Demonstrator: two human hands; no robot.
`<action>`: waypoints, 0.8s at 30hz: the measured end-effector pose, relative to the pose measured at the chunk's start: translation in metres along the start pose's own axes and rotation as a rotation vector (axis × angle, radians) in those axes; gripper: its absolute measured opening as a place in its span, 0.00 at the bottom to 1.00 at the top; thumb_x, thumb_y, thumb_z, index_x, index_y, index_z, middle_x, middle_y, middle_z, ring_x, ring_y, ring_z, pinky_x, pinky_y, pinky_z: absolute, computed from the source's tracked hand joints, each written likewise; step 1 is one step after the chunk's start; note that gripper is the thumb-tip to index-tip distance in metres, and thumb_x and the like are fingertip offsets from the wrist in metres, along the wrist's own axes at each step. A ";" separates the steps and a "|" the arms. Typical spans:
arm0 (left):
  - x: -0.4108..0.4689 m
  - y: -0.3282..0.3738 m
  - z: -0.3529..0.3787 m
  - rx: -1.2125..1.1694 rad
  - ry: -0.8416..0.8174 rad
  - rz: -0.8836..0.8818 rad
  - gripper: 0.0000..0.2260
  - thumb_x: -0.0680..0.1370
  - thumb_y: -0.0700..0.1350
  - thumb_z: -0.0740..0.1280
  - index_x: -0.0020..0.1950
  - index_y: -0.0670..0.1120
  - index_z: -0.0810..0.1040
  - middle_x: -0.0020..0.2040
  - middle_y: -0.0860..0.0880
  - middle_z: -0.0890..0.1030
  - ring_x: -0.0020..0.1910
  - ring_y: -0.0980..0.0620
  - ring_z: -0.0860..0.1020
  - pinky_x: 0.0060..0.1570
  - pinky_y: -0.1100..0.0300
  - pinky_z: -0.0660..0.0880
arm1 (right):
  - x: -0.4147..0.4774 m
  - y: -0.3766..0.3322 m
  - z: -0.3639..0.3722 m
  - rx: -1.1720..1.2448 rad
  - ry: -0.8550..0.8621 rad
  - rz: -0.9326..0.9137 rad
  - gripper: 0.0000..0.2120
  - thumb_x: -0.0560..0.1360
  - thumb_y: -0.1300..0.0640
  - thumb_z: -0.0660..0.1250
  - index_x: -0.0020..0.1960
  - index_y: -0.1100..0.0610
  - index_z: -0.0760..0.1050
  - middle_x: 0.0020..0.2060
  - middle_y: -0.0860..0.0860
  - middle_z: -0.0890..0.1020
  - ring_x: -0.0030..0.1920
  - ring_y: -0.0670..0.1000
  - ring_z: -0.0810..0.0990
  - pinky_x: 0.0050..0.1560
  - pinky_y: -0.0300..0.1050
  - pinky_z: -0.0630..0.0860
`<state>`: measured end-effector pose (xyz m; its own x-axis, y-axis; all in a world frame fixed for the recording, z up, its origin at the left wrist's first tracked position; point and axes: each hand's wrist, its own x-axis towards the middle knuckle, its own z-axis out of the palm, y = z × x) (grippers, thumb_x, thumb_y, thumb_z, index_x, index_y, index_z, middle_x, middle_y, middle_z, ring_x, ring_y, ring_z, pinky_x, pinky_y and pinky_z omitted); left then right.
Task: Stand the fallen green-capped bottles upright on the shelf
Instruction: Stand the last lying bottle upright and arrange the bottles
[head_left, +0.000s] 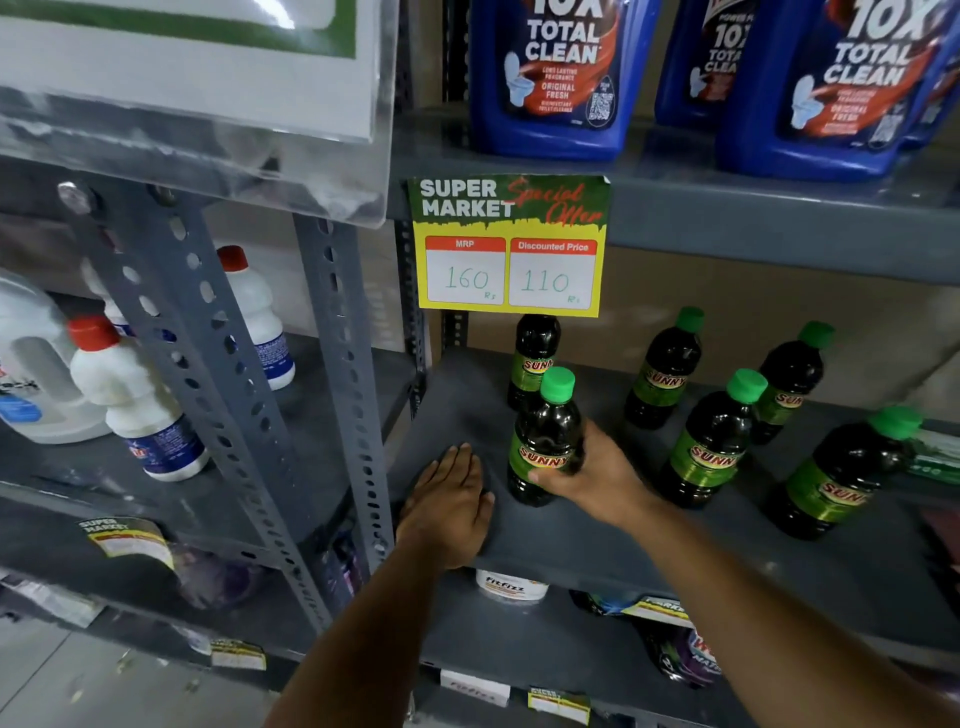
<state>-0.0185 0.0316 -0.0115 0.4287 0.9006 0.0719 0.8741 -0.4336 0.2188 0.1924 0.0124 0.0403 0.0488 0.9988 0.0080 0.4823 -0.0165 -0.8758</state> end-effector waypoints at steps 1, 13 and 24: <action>0.000 0.000 -0.001 0.000 0.000 0.001 0.31 0.78 0.56 0.43 0.77 0.41 0.51 0.79 0.44 0.51 0.77 0.49 0.48 0.74 0.54 0.45 | -0.005 0.002 0.002 -0.003 0.007 -0.002 0.33 0.57 0.48 0.80 0.59 0.45 0.73 0.53 0.46 0.84 0.55 0.44 0.82 0.61 0.53 0.78; 0.002 0.003 -0.003 -0.008 -0.069 -0.023 0.27 0.81 0.54 0.46 0.77 0.42 0.48 0.79 0.46 0.47 0.77 0.50 0.45 0.74 0.54 0.43 | -0.048 0.009 0.020 0.057 0.060 -0.025 0.34 0.60 0.51 0.78 0.64 0.47 0.71 0.53 0.44 0.83 0.56 0.42 0.81 0.61 0.46 0.77; -0.001 0.002 -0.001 -0.010 -0.015 -0.016 0.28 0.80 0.54 0.46 0.77 0.42 0.50 0.79 0.45 0.51 0.77 0.50 0.49 0.74 0.55 0.46 | -0.072 0.018 0.010 0.182 0.254 -0.187 0.46 0.64 0.33 0.73 0.72 0.54 0.61 0.66 0.42 0.71 0.68 0.38 0.70 0.68 0.35 0.66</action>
<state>-0.0177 0.0297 -0.0097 0.4177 0.9070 0.0534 0.8789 -0.4183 0.2291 0.1886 -0.0597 0.0194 0.2007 0.9400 0.2757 0.3406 0.1969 -0.9194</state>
